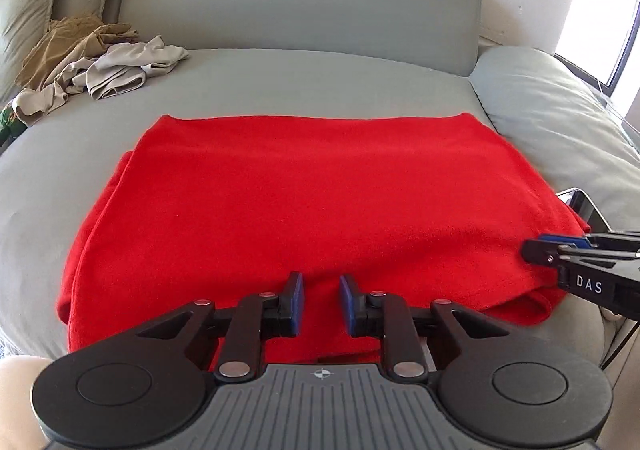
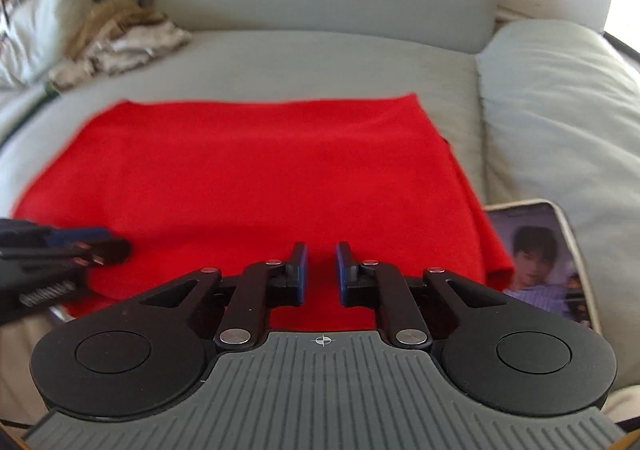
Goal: Fold clothes
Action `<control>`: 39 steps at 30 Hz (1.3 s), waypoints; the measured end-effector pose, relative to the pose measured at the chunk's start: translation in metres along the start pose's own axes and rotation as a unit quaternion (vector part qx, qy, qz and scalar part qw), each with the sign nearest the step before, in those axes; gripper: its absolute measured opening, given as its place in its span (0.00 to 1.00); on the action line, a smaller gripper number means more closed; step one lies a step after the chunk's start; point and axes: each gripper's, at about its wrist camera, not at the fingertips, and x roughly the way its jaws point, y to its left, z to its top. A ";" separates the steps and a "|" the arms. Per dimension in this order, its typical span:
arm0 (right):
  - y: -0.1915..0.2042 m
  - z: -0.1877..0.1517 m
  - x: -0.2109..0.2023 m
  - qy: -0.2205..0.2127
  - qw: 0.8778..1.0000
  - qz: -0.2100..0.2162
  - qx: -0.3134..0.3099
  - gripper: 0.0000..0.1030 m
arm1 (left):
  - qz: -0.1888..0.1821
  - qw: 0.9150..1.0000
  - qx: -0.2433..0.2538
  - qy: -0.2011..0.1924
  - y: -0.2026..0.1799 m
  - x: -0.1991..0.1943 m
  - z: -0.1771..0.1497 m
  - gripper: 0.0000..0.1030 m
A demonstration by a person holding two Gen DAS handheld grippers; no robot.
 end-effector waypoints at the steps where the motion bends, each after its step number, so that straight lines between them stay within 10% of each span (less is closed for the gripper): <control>1: 0.003 -0.005 0.004 0.003 1.000 -0.011 -0.013 0.13 | -0.001 1.000 0.002 0.003 0.001 -0.003 -0.001 0.22; 5: 0.001 -0.016 0.000 0.002 0.999 -0.035 -0.021 0.03 | -0.001 1.000 0.012 0.002 -0.003 -0.013 -0.004 0.24; 12: -0.006 -0.016 -0.029 -0.025 0.999 0.001 0.022 0.15 | -0.013 0.999 0.015 -0.029 -0.021 -0.030 -0.001 0.25; 21: 0.055 -0.040 -0.005 0.028 0.995 0.024 -0.088 0.22 | 0.015 0.997 0.070 0.003 -0.030 -0.012 -0.017 0.32; 25: 0.039 -0.048 -0.026 0.058 0.996 0.060 -0.030 0.40 | 0.015 0.999 0.046 0.010 -0.028 -0.020 -0.018 0.37; 30: 0.001 -0.053 -0.046 -0.022 0.994 0.081 0.069 0.59 | -0.001 1.000 0.004 -0.008 -0.029 -0.027 -0.015 0.44; 39: -0.052 -0.055 -0.020 -0.046 0.967 0.086 0.235 0.59 | -0.023 0.999 -0.020 0.023 -0.026 -0.012 -0.018 0.49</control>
